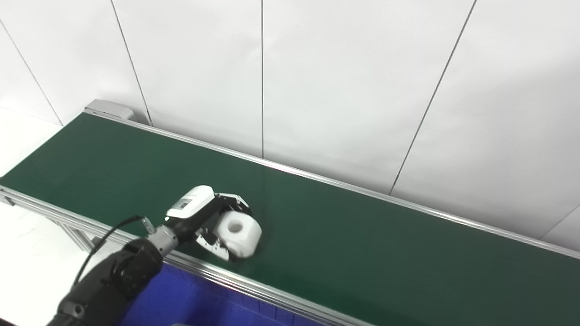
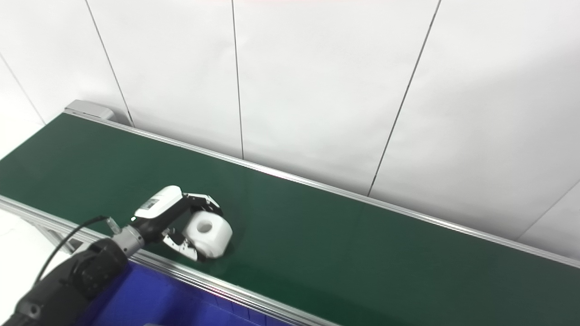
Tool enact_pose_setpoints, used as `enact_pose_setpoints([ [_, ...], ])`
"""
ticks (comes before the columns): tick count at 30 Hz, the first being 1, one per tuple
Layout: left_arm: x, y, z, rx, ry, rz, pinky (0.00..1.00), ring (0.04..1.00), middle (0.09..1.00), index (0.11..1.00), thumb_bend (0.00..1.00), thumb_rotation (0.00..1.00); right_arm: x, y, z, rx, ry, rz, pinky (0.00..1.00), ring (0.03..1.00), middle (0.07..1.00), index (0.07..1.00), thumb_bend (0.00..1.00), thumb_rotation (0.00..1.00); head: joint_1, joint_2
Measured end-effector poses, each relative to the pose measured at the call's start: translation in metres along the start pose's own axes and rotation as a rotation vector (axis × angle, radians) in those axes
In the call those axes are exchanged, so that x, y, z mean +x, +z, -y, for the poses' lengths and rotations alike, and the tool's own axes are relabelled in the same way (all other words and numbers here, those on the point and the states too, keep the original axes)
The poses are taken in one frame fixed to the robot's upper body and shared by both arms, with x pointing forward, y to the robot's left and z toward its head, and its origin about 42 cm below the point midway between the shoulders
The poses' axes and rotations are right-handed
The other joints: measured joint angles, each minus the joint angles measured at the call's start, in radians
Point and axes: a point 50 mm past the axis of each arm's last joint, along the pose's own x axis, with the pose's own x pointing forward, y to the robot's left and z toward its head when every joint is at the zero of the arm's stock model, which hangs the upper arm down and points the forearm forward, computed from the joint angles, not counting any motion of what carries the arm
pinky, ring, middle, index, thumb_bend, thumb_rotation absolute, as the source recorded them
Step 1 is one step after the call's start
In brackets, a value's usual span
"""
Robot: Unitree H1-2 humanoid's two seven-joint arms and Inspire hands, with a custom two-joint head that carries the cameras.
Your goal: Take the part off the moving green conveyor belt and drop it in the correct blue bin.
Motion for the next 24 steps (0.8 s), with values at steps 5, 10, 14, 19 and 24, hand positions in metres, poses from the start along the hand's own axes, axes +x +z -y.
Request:
enact_pose_setpoints([
  [5,0.001,0.002,-0.001,-0.02,0.047,0.013,0.42,0.42,0.482,0.533,0.5,0.0,0.0,0.0,0.0,0.0,0.0,0.0,0.72,0.826,0.874,0.955,0.79,0.52,0.0,0.006],
  [10,-0.004,0.006,0.0,-0.054,0.084,0.019,0.42,0.426,0.484,0.527,0.5,0.0,-0.001,0.005,0.001,0.0,-0.007,0.015,0.72,0.835,0.879,0.958,0.78,0.5,0.0,0.021],
  [14,-0.011,0.014,0.0,-0.07,0.132,0.039,0.44,0.438,0.486,0.519,0.5,0.0,-0.002,0.009,0.001,0.008,-0.01,0.026,0.72,0.841,0.888,0.961,0.8,0.5,-0.032,0.101],
  [19,-0.038,0.039,-0.011,-0.093,0.188,0.098,0.41,0.435,0.484,0.52,0.5,0.0,-0.008,0.021,0.001,0.013,-0.021,0.053,0.73,0.842,0.882,0.958,0.8,0.51,-0.05,0.223],
  [24,-0.068,0.059,-0.008,-0.111,0.168,0.124,0.4,0.423,0.488,0.522,0.5,0.0,-0.011,0.033,0.005,0.009,-0.032,0.089,0.79,0.861,0.9,0.97,0.79,0.56,-0.115,0.333],
])
